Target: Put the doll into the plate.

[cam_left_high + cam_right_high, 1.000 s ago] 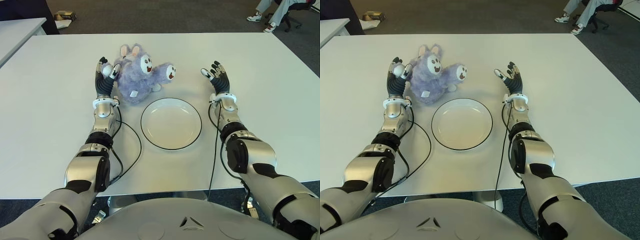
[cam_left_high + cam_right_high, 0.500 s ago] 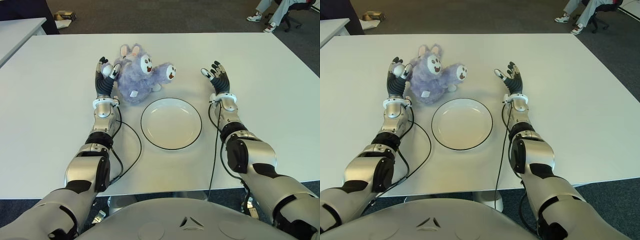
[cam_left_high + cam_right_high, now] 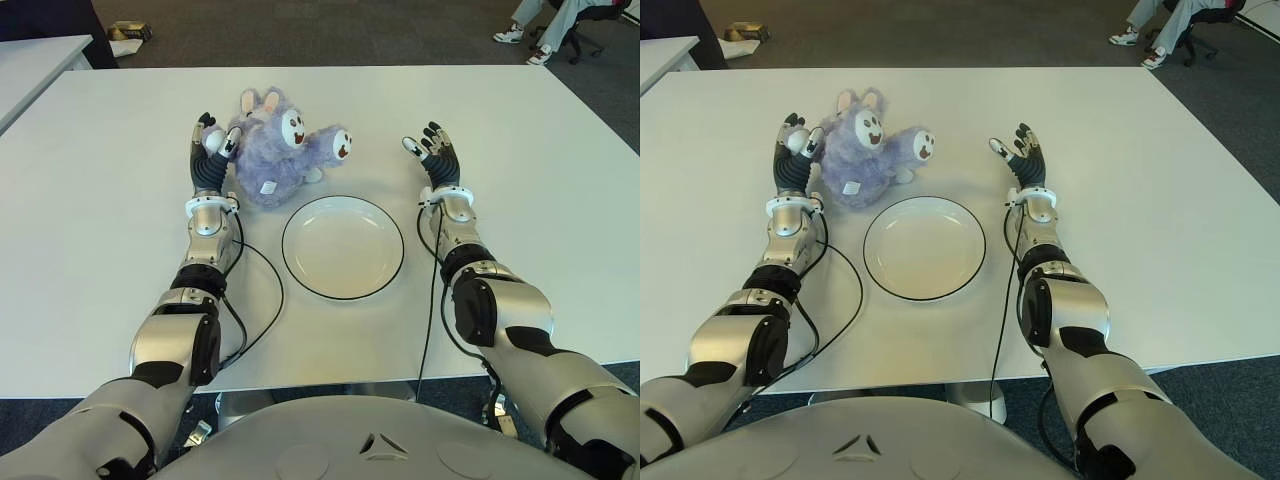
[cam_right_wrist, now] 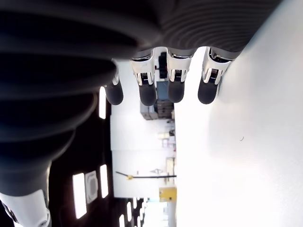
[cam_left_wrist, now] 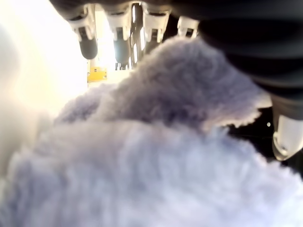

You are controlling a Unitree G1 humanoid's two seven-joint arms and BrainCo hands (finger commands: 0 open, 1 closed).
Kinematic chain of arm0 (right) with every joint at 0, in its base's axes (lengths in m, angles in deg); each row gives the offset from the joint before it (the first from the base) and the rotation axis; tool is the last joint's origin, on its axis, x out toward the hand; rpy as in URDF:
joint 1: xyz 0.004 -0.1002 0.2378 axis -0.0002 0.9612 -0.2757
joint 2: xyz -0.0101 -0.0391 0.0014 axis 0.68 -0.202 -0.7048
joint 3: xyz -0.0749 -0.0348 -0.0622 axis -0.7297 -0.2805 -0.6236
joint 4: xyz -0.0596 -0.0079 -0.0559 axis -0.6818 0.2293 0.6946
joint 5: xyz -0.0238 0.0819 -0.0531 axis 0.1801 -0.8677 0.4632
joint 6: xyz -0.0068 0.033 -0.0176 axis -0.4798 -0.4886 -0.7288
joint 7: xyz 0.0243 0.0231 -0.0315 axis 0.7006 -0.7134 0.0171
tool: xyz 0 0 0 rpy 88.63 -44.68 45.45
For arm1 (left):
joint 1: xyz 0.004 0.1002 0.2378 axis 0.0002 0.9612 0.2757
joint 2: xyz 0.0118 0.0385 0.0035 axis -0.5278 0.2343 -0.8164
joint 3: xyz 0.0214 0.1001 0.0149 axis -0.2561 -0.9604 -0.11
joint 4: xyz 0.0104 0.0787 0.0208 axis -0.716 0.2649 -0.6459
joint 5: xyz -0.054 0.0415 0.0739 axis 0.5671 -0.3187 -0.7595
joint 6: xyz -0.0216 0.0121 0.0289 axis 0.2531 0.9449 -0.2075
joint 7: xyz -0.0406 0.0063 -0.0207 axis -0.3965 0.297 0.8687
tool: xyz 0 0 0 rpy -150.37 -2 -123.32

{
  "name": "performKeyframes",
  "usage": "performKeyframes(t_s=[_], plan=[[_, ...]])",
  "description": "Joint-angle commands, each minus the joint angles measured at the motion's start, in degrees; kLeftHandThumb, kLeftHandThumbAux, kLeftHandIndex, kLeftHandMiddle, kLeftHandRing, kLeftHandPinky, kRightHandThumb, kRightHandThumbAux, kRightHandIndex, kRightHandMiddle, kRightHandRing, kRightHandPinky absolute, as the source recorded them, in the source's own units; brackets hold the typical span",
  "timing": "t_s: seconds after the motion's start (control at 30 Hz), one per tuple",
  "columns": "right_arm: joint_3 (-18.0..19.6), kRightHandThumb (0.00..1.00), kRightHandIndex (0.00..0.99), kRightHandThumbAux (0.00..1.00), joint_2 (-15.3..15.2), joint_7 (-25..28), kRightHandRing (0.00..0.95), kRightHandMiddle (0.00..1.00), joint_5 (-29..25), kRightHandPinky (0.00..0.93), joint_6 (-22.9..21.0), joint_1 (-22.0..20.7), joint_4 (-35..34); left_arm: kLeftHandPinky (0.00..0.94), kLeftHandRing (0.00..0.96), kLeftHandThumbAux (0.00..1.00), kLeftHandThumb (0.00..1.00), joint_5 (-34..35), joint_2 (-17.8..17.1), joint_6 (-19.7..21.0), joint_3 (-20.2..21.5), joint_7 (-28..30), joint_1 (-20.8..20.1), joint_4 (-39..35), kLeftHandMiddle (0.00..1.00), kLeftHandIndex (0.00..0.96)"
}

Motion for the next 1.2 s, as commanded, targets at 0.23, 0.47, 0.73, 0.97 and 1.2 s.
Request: performKeyframes(t_s=[0.23,0.47,0.73,0.97,1.2], plan=[[0.18,0.060,0.024,0.662,1.23,0.09,0.028,0.033,-0.34,0.043,-2.88,5.06,2.85,0.041,0.086,0.479,0.000,-1.24,3.09,0.57,-1.19,-0.68,7.30,3.30,0.102,0.000],[0.21,0.057,0.022,0.658,1.24,0.17,0.028,0.033,-0.37,0.041,-2.92,5.04,2.87,0.041,0.084,0.483,0.000,-1.10,3.10,0.55,-1.12,-0.46,7.30,3.31,0.101,0.000],[0.15,0.051,0.023,0.662,1.17,0.14,0.029,0.033,-0.29,0.040,-2.79,5.07,2.86,0.051,0.088,0.483,0.000,-1.09,3.24,0.69,-1.14,-0.51,7.36,3.14,0.105,0.000],[0.18,0.050,0.023,0.661,1.21,0.14,0.029,0.033,-0.33,0.039,-2.74,5.05,2.86,0.060,0.090,0.482,0.000,-1.19,3.22,0.74,-1.16,-0.71,7.40,3.02,0.105,0.000],[0.23,0.056,0.023,0.653,1.37,0.15,0.026,0.031,-0.40,0.034,-2.74,5.04,2.85,0.054,0.092,0.484,0.000,-1.18,3.04,0.61,-1.12,-0.57,7.41,3.05,0.106,0.000]])
